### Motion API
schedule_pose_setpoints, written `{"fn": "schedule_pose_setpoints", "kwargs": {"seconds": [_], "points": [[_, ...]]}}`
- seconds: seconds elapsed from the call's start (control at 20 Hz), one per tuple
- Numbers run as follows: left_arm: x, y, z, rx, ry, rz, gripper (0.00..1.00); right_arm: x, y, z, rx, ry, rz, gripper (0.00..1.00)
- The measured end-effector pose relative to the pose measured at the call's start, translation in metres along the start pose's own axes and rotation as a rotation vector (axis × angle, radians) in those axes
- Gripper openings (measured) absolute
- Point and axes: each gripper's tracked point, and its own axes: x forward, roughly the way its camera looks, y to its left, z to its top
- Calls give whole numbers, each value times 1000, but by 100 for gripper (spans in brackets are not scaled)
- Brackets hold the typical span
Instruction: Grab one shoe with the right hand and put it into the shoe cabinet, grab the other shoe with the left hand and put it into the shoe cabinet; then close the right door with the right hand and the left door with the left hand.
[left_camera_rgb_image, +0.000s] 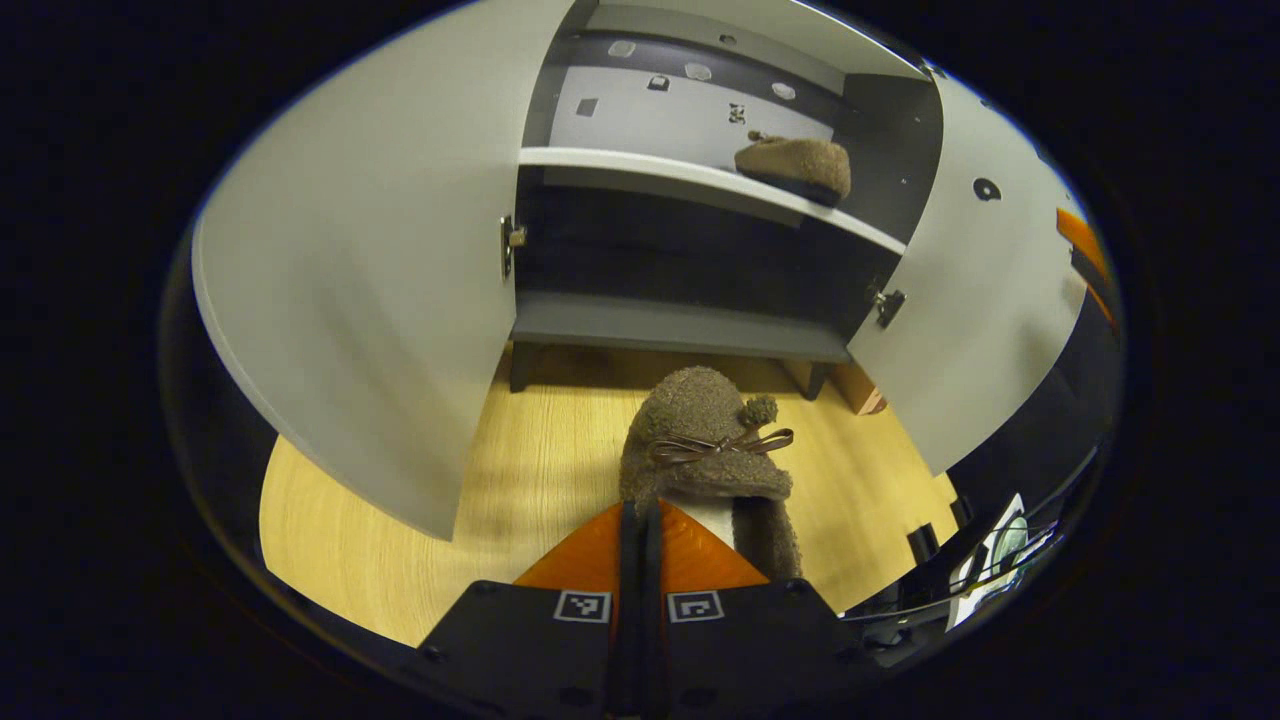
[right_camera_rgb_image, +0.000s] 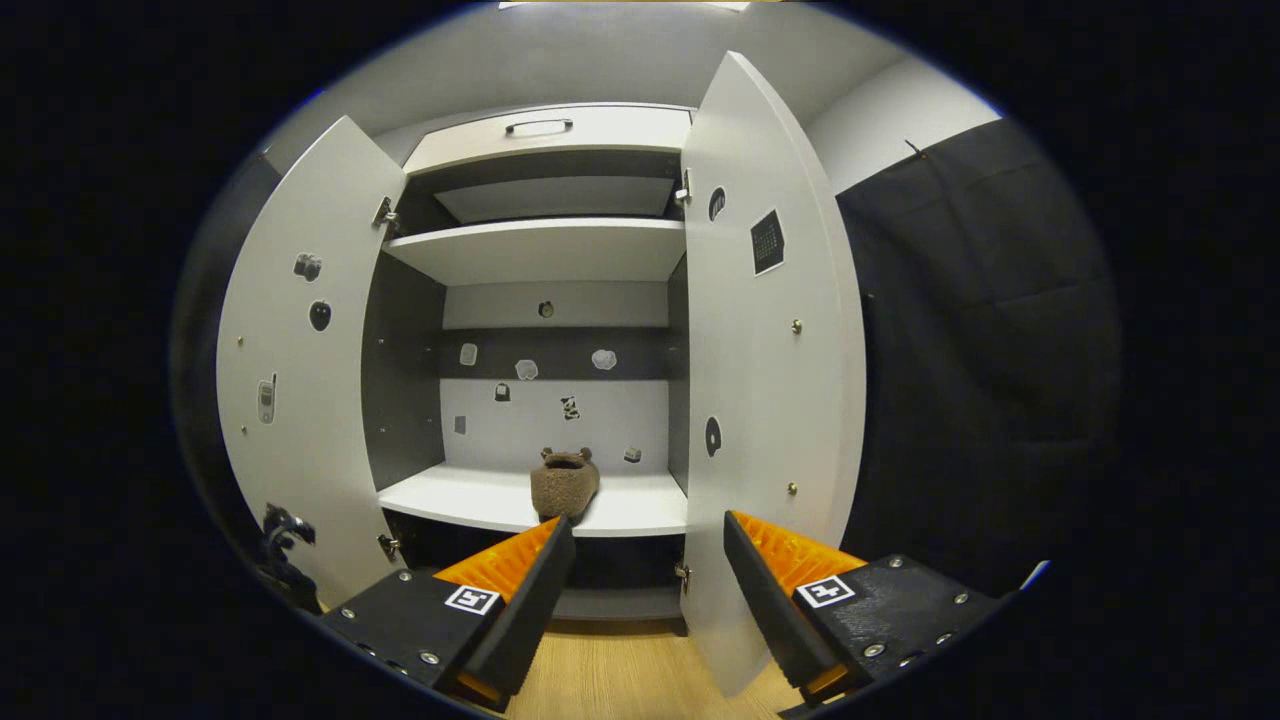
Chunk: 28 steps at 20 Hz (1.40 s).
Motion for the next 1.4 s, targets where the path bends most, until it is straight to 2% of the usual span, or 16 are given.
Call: {"fn": "schedule_pose_setpoints", "kwargs": {"seconds": [0.2,0.35,0.7,0.9,0.95,1.05,1.4], "points": [[-38,-5,68,-12,-87,-22,7,3,7,-19,38,39,30,92],[-42,-13,123,15,-185,-11,6,4,3,-33,59,67,31,93],[-13,-25,281,14,-329,9,6,3,-16,-53,79,107,14,92],[23,-28,370,19,-381,21,6,6,-22,-59,75,117,6,92],[25,-27,364,5,-385,11,6,7,-24,-59,78,116,6,93],[38,-27,392,2,-389,5,6,8,-26,-60,84,115,-2,92],[104,-6,436,43,-365,87,6,13,-30,-66,111,141,-20,92]]}}
